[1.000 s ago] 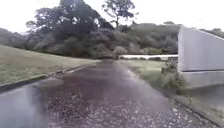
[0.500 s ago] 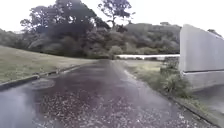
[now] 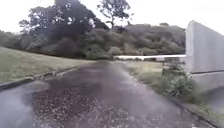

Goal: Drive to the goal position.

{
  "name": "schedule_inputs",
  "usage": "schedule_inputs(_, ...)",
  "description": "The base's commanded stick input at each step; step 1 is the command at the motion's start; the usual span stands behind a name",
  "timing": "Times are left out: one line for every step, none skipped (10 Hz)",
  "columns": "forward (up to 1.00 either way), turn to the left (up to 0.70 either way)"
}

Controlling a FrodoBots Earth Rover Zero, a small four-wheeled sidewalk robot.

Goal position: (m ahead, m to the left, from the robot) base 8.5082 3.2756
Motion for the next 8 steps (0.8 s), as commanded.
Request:
schedule_inputs(0.45, -0.02)
schedule_inputs(0.45, -0.20)
schedule_inputs(0.45, -0.23)
schedule_inputs(0.45, 0.02)
schedule_inputs(0.45, 0.02)
schedule_inputs(0.45, 0.02)
schedule_inputs(0.45, 0.02)
schedule_inputs(0.45, 0.02)
